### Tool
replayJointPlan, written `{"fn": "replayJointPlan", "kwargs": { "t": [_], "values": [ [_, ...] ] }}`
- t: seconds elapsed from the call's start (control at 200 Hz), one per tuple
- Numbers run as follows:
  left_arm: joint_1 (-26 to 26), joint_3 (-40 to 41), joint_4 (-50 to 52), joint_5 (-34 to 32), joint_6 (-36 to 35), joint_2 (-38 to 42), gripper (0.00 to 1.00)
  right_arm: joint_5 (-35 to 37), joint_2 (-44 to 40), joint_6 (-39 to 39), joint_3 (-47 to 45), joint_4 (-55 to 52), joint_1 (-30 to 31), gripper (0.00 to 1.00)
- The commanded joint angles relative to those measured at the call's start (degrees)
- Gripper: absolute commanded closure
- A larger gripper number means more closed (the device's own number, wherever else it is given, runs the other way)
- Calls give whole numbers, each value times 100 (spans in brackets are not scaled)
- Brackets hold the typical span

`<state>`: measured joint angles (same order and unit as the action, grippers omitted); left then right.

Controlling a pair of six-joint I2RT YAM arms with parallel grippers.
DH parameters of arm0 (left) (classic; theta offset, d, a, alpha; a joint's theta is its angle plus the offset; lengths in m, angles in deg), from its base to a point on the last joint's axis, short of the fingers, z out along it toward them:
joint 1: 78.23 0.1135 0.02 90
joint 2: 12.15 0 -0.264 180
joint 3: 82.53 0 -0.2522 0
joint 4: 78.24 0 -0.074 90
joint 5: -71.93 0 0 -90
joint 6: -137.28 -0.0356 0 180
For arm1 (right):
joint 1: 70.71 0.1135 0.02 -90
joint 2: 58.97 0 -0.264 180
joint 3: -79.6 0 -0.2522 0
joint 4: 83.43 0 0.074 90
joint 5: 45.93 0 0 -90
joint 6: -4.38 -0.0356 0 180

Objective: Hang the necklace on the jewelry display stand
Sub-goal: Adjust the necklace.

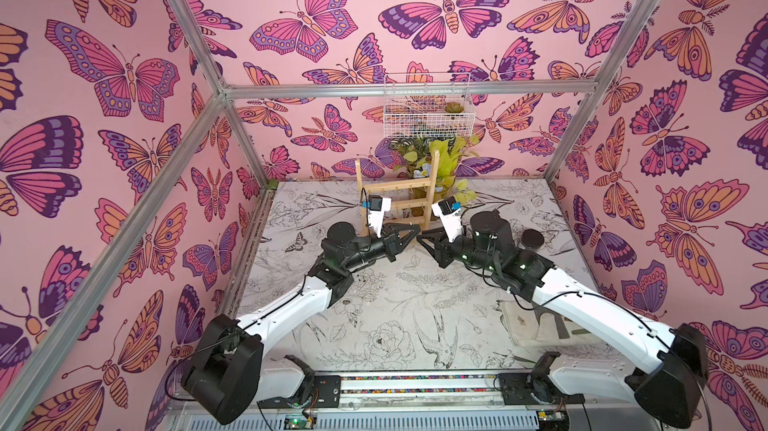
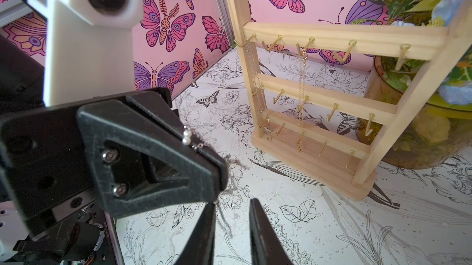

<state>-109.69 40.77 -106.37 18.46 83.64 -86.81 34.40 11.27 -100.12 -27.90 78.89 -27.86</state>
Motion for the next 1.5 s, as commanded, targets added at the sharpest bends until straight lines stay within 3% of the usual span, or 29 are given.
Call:
{"fn": "replayJointPlan", "kwargs": {
  "t": [0.0,0.681,1.101,1.492],
  "values": [
    [35,-134,-82,38,28,118,100,139,29,80,-12,134,22,76],
    [35,-221,-75,47,135,107,100,-36,218,-28,-103,615,25,77],
    [44,-210,-22,-63,162,58,100,-149,124,-132,-254,919,28,100],
    [44,-158,41,-199,146,36,89,454,-122,-274,-419,1072,22,100]
  ]
}}
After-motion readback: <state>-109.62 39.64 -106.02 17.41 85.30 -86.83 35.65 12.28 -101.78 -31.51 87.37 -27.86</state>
